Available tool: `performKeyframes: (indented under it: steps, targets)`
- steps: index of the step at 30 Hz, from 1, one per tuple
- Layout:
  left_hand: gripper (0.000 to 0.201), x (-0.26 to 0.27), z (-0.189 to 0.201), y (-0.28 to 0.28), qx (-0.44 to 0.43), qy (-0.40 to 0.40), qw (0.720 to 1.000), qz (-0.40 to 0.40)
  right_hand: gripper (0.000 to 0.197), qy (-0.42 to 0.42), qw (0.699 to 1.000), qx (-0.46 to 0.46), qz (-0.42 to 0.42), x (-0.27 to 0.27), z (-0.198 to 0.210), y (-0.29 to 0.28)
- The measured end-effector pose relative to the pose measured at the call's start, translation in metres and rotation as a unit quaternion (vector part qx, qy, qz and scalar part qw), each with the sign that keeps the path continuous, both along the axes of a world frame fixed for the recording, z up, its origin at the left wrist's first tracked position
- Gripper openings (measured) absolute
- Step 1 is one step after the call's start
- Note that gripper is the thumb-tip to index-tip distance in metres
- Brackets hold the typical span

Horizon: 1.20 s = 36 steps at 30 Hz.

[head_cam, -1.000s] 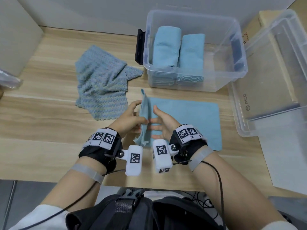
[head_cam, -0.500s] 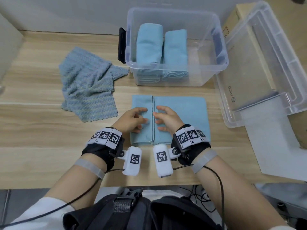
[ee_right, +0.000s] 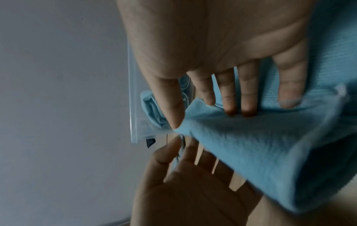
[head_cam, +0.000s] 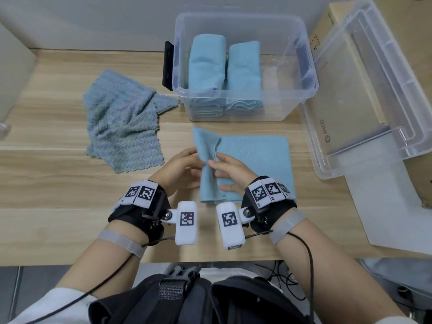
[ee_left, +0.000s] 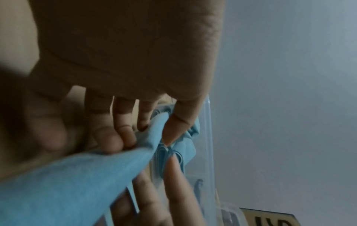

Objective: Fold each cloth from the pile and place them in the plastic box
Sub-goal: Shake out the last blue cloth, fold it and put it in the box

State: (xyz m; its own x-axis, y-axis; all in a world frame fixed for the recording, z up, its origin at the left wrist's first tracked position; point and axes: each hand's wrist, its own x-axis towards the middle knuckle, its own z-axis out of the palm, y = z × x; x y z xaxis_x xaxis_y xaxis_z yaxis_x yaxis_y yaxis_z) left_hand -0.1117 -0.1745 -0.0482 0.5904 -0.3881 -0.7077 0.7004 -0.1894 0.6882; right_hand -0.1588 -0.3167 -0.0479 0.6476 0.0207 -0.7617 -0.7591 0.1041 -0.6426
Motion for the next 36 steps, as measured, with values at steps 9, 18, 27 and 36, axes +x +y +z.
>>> performKeyframes:
  steps: [9,18,27,36]
  targets:
    - [0.034,-0.009,0.000,-0.056,-0.018,0.009,0.999,-0.045,0.033,-0.055,0.988,-0.140,-0.017,-0.013,-0.014,-0.035]
    - [0.020,-0.008,-0.014,-0.057,0.014,-0.049,0.998,0.026,0.047,-0.094,0.945,-0.313,-0.031,-0.020,-0.023,-0.054]
    - [0.018,-0.014,-0.018,-0.049,0.022,0.022,0.998,0.063,0.047,-0.113,0.968,-0.224,0.000,-0.018,-0.022,-0.045]
    - [0.031,-0.016,0.002,-0.071,-0.059,-0.026,0.998,-0.016,0.038,-0.126,0.984,-0.052,-0.111,-0.024,-0.010,-0.055]
